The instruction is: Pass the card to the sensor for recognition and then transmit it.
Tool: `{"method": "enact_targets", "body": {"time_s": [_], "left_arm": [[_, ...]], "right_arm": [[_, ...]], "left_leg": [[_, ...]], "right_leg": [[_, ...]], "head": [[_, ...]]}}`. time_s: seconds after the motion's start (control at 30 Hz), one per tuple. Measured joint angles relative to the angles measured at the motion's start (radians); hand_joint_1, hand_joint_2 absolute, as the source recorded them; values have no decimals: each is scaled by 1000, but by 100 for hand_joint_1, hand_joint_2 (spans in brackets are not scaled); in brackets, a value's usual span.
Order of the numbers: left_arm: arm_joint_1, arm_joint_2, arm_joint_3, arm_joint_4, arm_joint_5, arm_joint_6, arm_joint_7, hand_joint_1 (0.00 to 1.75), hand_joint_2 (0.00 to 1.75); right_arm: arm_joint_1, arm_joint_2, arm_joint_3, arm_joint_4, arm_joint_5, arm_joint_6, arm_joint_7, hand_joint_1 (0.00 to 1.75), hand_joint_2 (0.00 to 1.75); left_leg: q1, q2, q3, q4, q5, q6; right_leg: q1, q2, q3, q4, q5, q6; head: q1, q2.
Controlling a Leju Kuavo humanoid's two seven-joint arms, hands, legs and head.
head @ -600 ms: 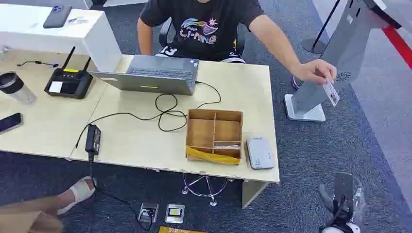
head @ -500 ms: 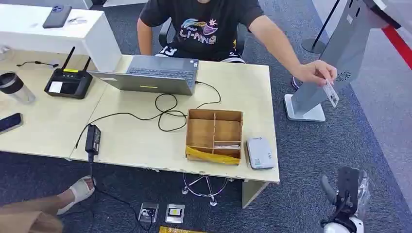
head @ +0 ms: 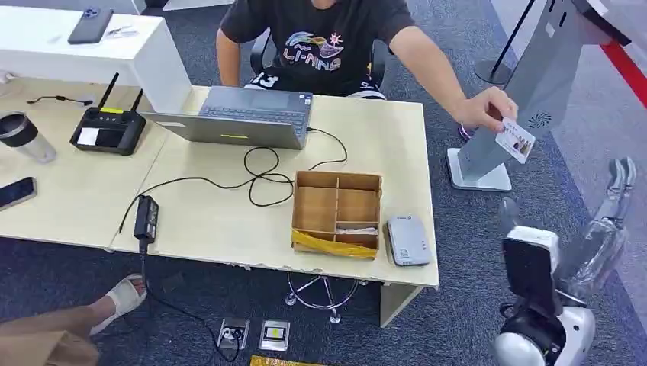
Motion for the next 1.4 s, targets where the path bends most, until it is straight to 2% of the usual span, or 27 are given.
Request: {"method": "enact_targets", "body": {"time_s": [0.13,0.3,0.53,0.67,0.83,0.97,1.2,1.4], "left_arm": [[-1,0,0,1,-9,-2,-20,0,175],[-1,0,0,2,-21,-6,-22,0,175],[-3,0,0,2,-28,-11,-10,0,175],[-6,-1,0,3,-13,-6,-24,0,175],[-6,-5,0,8,-27,-2,-30,0,175],[-6,-4,0,10,-38,-2,-30,0,175],[-6,-3,1,10,-4,-1,-31,0,175],[-6,-3,1,10,2,-1,-31,0,175]], "right_arm": [[-67,8,146,-62,106,16,39,0,175],[-145,29,294,-59,85,63,43,0,175],[-240,89,424,20,19,199,19,0,175],[-330,137,474,132,-9,247,16,0,175],[-447,186,501,320,-9,277,66,0,175],[-482,207,505,434,-19,276,100,0,175],[-574,242,504,666,-80,232,138,0,175],[-609,249,497,754,-86,209,161,0,175]], "left_leg": [[0,0,0,0,0,0],[0,0,0,0,0,0],[0,-1,-1,0,0,0],[0,-1,-1,0,1,-1],[0,-1,0,0,1,-1],[0,-3,-2,0,1,-1],[0,-2,-2,0,1,-1],[0,-2,-2,0,1,-1]], "right_leg": [[0,0,0,0,0,0],[0,0,0,0,0,0],[0,-2,0,1,0,-1],[0,-1,-1,2,0,-1],[0,0,-1,3,0,-1],[0,-4,-2,3,0,-1],[0,-3,-3,3,0,-1],[0,-2,-3,3,0,-1]], "head": [[1,0],[0,0],[1,0],[1,0],[0,0],[1,0],[0,0],[0,0]]}}
